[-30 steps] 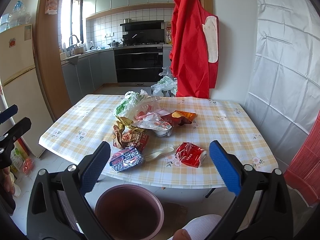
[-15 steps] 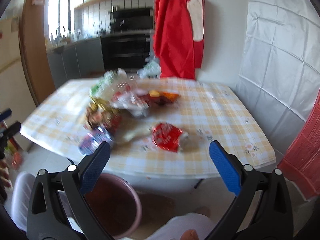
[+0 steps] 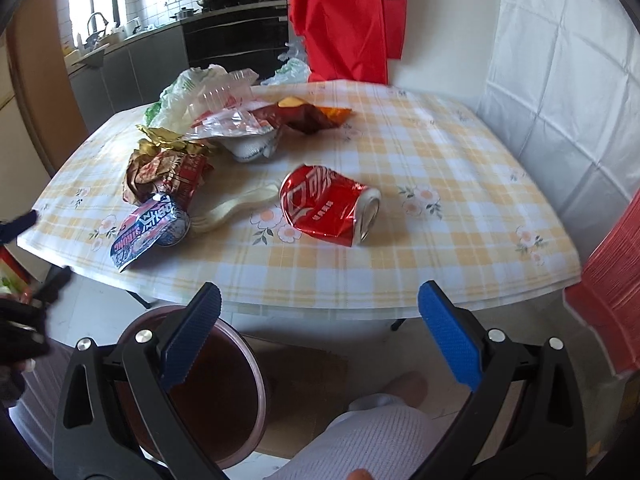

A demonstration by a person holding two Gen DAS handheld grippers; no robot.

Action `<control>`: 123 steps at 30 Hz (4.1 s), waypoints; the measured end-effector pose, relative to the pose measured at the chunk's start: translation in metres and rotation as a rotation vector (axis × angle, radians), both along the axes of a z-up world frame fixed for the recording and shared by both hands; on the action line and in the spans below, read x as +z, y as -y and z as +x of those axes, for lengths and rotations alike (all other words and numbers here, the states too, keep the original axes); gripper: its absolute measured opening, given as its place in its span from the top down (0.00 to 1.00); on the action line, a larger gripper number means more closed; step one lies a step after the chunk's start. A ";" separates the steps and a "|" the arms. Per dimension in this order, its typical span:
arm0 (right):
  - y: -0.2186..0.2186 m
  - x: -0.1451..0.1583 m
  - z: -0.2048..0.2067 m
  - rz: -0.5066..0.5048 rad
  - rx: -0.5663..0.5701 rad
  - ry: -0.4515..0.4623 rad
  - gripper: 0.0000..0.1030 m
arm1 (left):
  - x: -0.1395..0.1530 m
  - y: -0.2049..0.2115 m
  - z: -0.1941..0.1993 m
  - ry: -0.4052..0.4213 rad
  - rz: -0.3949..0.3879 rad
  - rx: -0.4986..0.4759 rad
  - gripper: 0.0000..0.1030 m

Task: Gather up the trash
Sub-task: 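Grasp the blue RIO can with the left tool and lift it, then grasp the brown paper snack bag with the right tool while the left tool holds the can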

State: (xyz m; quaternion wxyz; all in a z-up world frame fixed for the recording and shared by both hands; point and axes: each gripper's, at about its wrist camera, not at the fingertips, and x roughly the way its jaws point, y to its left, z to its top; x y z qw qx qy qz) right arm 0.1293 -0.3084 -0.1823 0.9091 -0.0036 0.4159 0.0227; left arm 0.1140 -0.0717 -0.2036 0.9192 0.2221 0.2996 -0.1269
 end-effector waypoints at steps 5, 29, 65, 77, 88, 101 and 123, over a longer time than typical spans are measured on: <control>0.001 -0.009 0.011 -0.033 0.018 -0.011 0.06 | -0.031 0.027 0.031 -0.031 0.124 -0.055 0.18; -0.029 -0.021 0.047 -0.014 0.152 -0.040 0.06 | -0.013 -0.032 0.050 -0.105 -0.135 0.083 0.96; -0.228 -0.044 0.143 -0.200 0.652 -0.128 0.23 | 0.014 -0.187 0.007 -0.084 -0.656 0.403 0.96; -0.196 -0.016 0.110 0.239 0.539 -0.101 0.28 | 0.033 -0.186 -0.008 -0.048 -0.650 0.406 0.95; -0.177 -0.015 0.102 0.288 0.453 -0.107 0.72 | 0.039 -0.186 -0.021 -0.040 -0.650 0.399 0.96; -0.205 -0.027 0.086 -0.185 0.467 -0.055 0.33 | 0.037 -0.190 -0.023 -0.045 -0.671 0.392 0.96; -0.258 -0.002 0.160 -0.291 0.567 0.017 0.12 | 0.026 -0.216 -0.025 -0.046 -0.722 0.445 0.96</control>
